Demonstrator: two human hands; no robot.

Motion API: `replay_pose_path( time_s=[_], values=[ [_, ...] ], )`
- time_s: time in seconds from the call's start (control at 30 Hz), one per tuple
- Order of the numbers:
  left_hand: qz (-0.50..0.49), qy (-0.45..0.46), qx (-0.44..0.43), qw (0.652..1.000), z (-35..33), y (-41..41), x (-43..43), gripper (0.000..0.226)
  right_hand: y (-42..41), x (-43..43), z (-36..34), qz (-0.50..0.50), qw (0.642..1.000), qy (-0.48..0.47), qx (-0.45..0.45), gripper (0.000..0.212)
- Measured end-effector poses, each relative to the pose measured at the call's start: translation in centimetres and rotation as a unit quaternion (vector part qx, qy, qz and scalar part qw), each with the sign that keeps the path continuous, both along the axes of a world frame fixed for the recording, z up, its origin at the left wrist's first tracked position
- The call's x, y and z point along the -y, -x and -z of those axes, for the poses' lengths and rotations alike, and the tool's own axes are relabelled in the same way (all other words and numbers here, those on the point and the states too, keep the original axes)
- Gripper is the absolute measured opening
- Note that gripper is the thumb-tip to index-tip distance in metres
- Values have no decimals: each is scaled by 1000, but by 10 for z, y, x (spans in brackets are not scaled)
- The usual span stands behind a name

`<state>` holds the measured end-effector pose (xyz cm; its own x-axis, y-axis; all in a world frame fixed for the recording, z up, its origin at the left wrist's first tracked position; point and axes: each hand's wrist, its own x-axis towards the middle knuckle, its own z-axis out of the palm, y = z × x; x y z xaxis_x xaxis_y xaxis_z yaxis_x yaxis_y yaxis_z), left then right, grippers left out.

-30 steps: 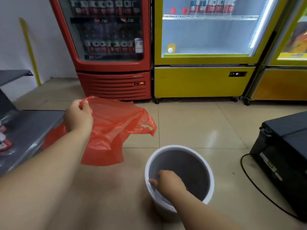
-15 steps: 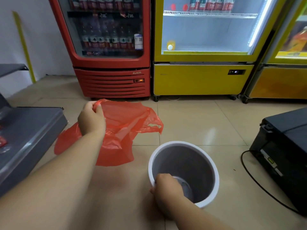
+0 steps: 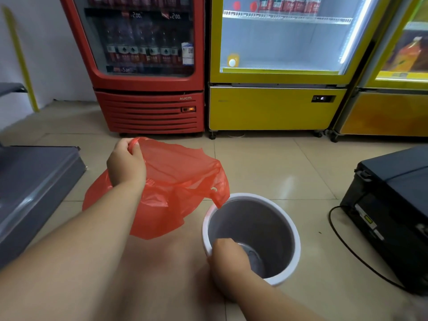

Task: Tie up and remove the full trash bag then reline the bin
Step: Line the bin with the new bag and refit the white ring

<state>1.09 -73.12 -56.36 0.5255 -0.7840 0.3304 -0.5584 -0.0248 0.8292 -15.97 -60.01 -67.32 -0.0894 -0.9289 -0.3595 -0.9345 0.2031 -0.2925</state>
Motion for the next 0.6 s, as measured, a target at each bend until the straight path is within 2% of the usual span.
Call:
replay_pose_path(
  time_s=[0.13, 0.27, 0.37, 0.47, 0.6],
  values=[
    [2, 1, -4, 1000, -3, 1, 0, 30, -1, 5, -12, -10, 1000, 6, -20, 28],
    [4, 4, -8, 1000, -8, 5, 0, 29, -3, 11, -23, 8, 999, 42, 14, 20],
    [11, 19, -26, 999, -12, 7, 7, 28, 1, 12, -35, 24, 998, 53, 37, 25],
    [12, 39, -55, 998, -24, 6, 15, 28, 11, 13, -48, 33, 996, 66, 53, 14],
    [3, 47, -60, 997, -39, 8, 22, 29, 26, 18, -59, 50, 994, 77, 63, 18]
  ],
)
